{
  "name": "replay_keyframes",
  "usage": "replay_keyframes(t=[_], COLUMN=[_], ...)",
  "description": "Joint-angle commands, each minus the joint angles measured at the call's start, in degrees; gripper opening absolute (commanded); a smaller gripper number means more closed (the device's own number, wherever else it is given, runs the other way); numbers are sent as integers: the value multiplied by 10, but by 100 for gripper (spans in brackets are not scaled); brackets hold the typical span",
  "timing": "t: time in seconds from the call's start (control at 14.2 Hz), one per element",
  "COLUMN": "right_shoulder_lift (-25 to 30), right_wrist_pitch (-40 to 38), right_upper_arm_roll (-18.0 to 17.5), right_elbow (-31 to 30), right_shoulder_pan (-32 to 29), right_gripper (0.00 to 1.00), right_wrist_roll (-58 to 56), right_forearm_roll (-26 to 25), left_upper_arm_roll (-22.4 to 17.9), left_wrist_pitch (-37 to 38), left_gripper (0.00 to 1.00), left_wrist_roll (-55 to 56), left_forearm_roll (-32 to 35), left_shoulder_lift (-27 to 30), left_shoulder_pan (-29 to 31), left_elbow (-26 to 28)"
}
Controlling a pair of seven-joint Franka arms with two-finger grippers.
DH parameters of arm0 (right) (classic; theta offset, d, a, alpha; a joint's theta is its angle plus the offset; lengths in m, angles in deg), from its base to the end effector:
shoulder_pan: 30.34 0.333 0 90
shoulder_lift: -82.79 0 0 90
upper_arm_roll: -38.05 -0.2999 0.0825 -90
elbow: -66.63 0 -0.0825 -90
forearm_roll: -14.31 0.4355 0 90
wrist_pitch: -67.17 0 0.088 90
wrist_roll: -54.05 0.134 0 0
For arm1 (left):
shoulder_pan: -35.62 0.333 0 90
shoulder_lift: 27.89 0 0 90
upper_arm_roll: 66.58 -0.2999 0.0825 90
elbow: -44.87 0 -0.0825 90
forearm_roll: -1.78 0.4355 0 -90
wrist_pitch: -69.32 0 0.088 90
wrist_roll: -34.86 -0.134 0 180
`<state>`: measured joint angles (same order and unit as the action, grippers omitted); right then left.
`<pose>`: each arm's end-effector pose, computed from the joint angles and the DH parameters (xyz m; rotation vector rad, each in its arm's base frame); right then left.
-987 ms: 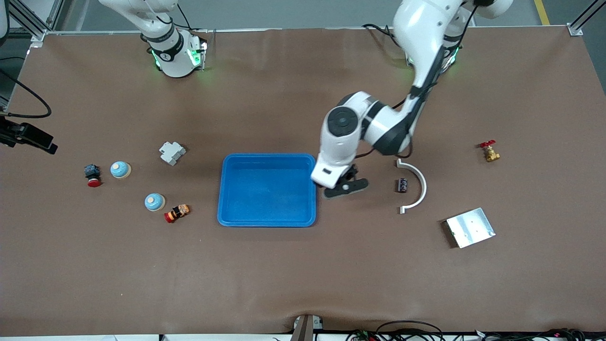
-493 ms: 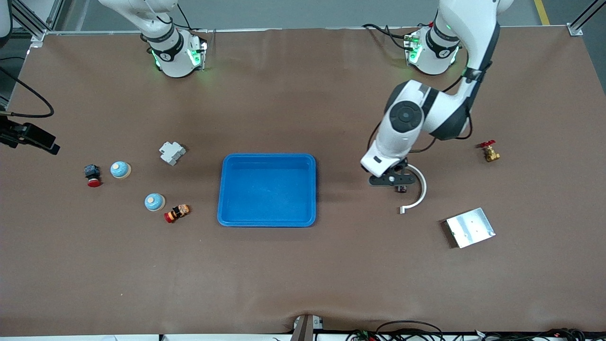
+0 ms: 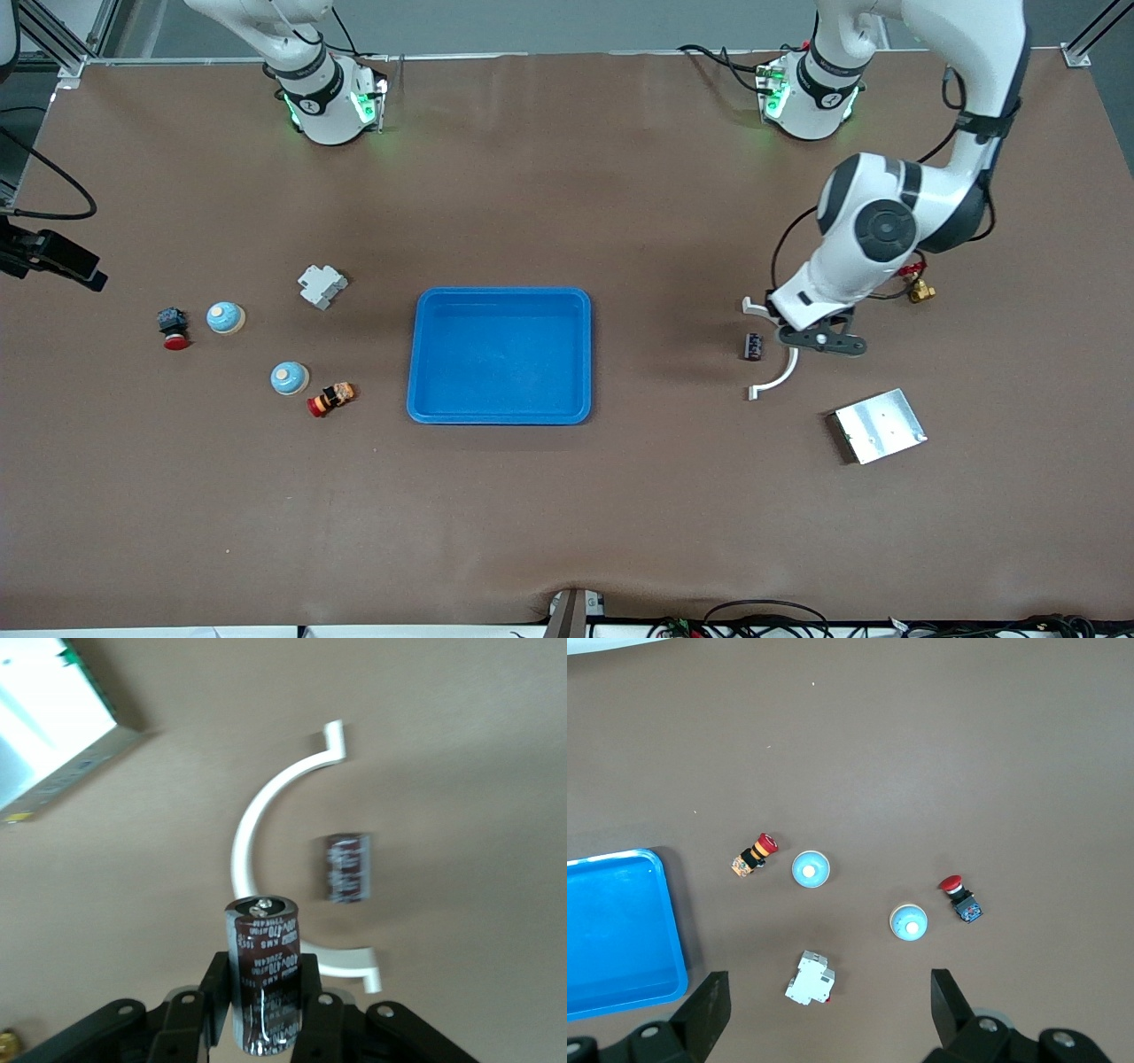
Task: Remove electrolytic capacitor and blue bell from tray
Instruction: 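Lower the capacitor inside the white arc and open the left gripper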
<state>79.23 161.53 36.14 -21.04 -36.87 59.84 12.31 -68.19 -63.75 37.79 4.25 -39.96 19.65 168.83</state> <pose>0.6309 -0.0560 0.5714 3.0956 -0.2795 0.0855 0.5683 -0.1435 0.2146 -3.0763 0.3557 0.0706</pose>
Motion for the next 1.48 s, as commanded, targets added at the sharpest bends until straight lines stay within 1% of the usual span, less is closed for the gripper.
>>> replay_keyframes(t=[0.0, 0.28, 0.56, 0.92, 1.13, 1.41], right_shoulder_lift=[0, 0, 0, -1, -1, -1], right_wrist_pitch=[-9, -8, -8, -9, -10, -9], right_upper_arm_roll=[-3, -3, -3, -4, -3, -3], right_elbow=[9, 9, 9, 9, 9, 9], right_shoulder_pan=[-1, -1, -1, -1, -1, -1], right_gripper=[100, 100, 100, 100, 100, 100], right_wrist_roll=[9, 9, 9, 9, 9, 9], right_forearm_roll=[2, 2, 2, 2, 2, 2], left_upper_arm_roll=[8, 8, 7, 7, 7, 7], left_wrist_pitch=[-17, -81, -149, -168, -204, -208], left_gripper=[0, 0, 0, 0, 0, 0], left_wrist_roll=[-48, -113, -115, -115, -115, -111], left_forearm_roll=[-5, -5, -5, -5, -5, -6], left_shoulder_lift=[19, 14, -34, -61, -88, -107], left_shoulder_pan=[30, 71, 72, 84, 96, 97], left_elbow=[27, 59, 59, 58, 56, 53])
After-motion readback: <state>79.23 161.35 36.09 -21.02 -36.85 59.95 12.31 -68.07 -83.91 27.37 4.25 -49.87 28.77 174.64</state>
